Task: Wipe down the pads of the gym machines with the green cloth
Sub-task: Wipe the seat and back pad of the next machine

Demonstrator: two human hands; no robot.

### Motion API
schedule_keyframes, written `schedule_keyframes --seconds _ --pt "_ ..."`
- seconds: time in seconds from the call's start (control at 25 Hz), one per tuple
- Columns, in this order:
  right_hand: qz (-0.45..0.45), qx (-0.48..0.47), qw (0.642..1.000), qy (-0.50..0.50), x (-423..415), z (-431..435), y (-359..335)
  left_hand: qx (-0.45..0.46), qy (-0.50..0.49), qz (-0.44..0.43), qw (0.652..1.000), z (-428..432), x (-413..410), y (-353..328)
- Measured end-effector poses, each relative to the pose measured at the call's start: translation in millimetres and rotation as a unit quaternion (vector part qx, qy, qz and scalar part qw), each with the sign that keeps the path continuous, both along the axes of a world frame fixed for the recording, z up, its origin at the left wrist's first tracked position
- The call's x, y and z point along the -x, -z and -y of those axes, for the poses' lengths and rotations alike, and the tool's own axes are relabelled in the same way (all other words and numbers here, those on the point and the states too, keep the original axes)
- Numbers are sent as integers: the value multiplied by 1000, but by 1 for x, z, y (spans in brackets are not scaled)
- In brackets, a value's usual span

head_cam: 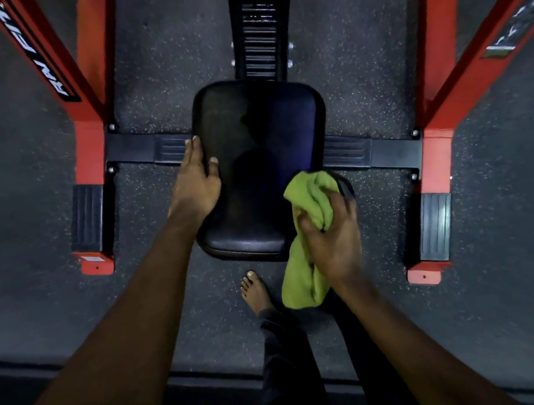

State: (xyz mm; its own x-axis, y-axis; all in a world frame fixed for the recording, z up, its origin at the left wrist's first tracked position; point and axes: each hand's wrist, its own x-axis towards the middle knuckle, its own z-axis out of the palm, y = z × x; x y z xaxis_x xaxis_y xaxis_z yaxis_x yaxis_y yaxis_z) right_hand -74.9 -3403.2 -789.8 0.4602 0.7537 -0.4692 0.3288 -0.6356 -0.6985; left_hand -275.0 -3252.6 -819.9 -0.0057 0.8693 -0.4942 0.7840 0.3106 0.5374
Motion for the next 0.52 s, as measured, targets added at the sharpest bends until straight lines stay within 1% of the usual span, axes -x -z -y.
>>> schedule_keyframes --seconds 0.08,0.16,0.2,0.36,0.44,0.52 --pt "30 -43 995 -83 20 34 -15 8 34 28 999 14 18 -6" --pt "84 -49 982 -164 33 50 -19 5 34 48 998 28 30 -10" --pt "111 -41 973 -199 37 51 -18 10 23 59 998 33 35 -12" --pt "159 -22 941 -296 59 39 -28 63 -66 134 987 30 46 -8" --pt "166 -14 928 -334 69 30 -32 78 -82 175 978 24 51 -9" --pt "164 -28 912 -376 70 32 -31 88 -74 211 971 18 58 -12"
